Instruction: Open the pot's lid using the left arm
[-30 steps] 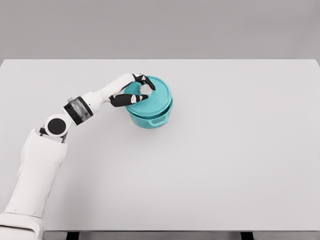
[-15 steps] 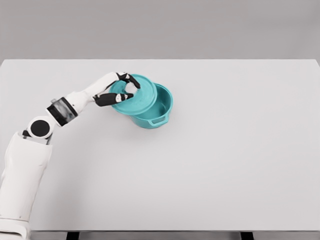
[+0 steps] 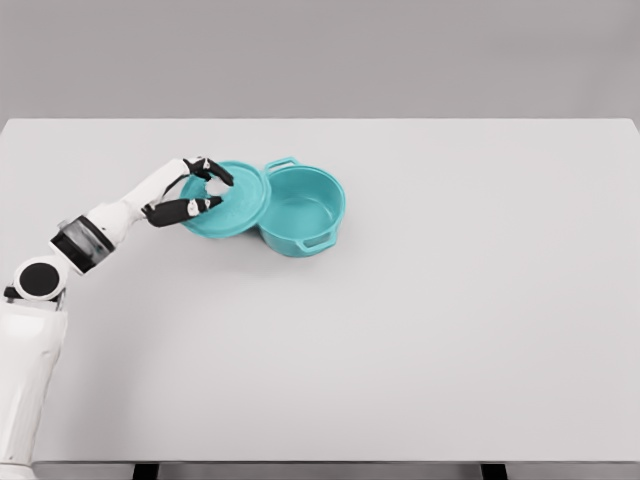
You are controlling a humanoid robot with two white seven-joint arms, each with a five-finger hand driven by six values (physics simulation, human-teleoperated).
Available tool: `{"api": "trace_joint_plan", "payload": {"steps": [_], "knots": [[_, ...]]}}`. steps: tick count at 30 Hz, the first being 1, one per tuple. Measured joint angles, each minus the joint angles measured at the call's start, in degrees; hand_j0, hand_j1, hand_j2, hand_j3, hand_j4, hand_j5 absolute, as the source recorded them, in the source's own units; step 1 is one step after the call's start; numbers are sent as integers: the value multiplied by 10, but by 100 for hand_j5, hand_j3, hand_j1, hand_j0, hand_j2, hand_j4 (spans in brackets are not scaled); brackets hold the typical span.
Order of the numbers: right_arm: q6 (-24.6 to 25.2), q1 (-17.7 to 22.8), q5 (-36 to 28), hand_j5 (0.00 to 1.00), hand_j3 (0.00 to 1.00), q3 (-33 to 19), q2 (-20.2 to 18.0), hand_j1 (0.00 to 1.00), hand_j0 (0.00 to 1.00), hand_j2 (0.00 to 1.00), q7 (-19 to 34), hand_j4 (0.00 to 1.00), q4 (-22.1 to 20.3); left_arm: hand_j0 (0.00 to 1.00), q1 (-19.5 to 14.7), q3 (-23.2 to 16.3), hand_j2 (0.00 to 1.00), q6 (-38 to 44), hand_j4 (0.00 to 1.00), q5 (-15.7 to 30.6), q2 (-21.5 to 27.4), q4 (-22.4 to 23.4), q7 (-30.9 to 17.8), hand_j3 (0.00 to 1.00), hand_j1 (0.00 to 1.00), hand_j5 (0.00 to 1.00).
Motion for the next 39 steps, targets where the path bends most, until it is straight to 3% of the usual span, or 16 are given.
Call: {"api": "trace_joint_plan", "payload": {"steps": [20,23,27,36,37,39], "knots": [[0,0,0,100,100,0,0,100,100,100,0,100,0,51,29,50,51,2,51,0,22,3,0,51,51,51],[0,0,0,100,100,0,0,100,100,100,0,100,0,58,30,52,58,9,58,0,24,4,0,58,58,58],[0,0,0,100,100,0,0,100,100,100,0,100,0,80,30,53,80,12,80,-1,25,4,0,80,80,80],[0,0,0,100,100,0,0,100,100,100,0,100,0,85,34,52,85,13,85,-1,32,4,0,85,85,85],[0,0,0,100,100,0,0,100,100,100,0,100,0,87,34,52,87,14,87,-1,32,4,0,87,87,87],[0,0,0,100,100,0,0,100,100,100,0,100,0,100,34,52,100,14,100,-2,32,4,0,100,100,100]]}}
